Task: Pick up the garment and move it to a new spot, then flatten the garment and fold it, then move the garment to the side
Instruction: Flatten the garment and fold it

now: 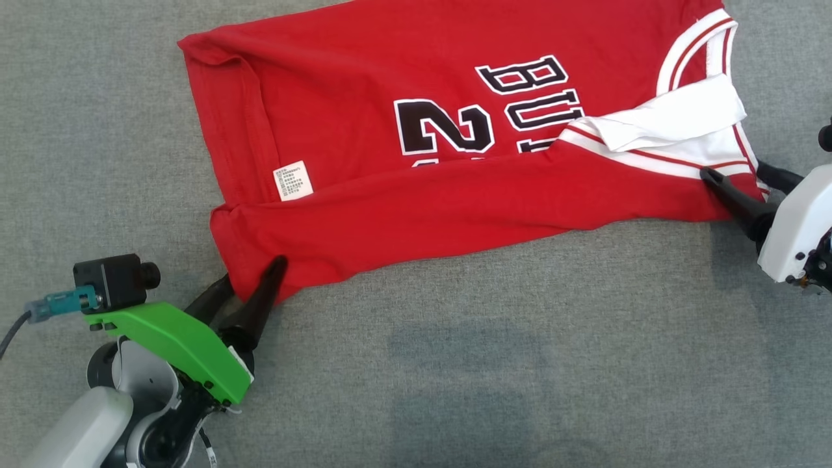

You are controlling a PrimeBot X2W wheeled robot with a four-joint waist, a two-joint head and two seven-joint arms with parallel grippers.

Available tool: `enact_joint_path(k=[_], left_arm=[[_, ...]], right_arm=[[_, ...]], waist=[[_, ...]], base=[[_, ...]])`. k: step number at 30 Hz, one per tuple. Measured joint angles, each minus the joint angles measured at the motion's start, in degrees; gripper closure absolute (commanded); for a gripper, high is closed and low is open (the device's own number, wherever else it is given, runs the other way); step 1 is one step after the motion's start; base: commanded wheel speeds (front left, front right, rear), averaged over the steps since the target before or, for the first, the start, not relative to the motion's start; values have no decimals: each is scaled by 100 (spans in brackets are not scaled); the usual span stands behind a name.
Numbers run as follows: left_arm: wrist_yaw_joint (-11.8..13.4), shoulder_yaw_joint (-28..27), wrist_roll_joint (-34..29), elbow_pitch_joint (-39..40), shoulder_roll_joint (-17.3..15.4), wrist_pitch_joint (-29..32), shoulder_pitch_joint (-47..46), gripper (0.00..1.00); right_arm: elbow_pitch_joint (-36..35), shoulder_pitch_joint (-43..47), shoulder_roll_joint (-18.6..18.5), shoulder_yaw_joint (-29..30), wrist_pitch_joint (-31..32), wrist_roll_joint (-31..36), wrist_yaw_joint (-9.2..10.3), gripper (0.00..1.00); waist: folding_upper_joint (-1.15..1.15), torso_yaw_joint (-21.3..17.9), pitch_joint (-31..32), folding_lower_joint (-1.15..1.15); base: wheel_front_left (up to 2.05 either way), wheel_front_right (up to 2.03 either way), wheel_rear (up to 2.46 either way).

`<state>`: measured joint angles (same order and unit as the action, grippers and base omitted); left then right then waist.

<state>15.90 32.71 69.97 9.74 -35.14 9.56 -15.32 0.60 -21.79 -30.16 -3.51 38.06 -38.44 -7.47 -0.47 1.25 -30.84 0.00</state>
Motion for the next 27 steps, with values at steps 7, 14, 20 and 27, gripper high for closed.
enact_joint_path(k=[7,14,20,27], left_arm=[[-432,41,553,-127,-92,631,-49,100],[-480,-204,970,469,-881,1163,232,100],[-479,-424,1365,1187,-1392,1203,1038,100],[-378,-453,1276,1229,-1399,778,1533,0]], right_arm=[[-83,158,105,303,851,-753,-3,100],[-812,856,143,1061,1961,-1194,-3,100],[-1484,1704,415,1745,2764,-1349,-2,100],[-1827,2025,704,1833,2568,-867,-1,0]], waist=[[0,64,191,0],[0,75,479,0],[0,-63,544,0],[0,-159,309,0]], base=[[0,0,0],[0,0,0],[0,0,0],[0,0,0]])
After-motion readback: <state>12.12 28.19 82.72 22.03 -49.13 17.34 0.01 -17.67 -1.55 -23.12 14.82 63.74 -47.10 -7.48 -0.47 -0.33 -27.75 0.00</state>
